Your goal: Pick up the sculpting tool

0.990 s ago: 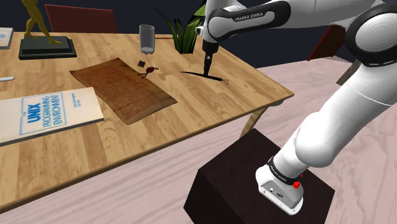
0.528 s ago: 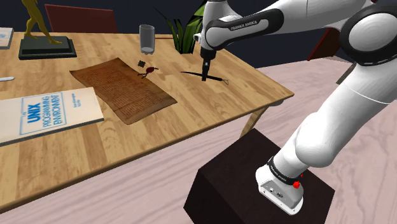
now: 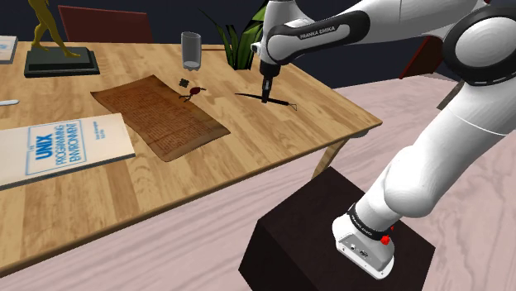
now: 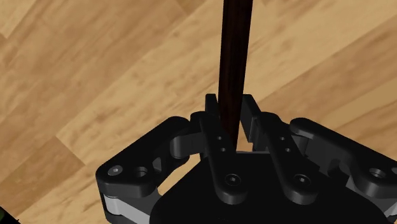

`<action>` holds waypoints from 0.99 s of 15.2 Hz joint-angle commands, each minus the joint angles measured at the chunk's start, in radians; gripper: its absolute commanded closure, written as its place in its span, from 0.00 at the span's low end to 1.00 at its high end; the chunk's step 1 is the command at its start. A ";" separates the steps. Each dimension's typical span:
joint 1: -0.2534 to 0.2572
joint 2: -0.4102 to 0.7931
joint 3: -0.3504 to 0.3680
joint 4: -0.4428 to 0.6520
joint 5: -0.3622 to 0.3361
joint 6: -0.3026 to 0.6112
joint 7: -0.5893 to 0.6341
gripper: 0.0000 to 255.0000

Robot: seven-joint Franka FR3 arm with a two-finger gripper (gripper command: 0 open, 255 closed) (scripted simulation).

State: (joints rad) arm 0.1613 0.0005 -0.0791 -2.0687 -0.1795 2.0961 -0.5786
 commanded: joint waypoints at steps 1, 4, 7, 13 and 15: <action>-0.003 0.004 -0.005 -0.004 -0.003 -0.003 0.001 1.00; -0.004 -0.002 -0.003 0.015 -0.001 -0.027 -0.004 1.00; -0.003 -0.014 -0.003 0.042 0.002 -0.066 -0.010 1.00; -0.001 -0.032 -0.001 0.102 0.006 -0.143 -0.021 1.00; -0.001 -0.037 -0.001 0.123 0.008 -0.169 -0.025 1.00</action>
State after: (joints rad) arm 0.1595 -0.0347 -0.0807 -1.9590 -0.1728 1.9426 -0.6021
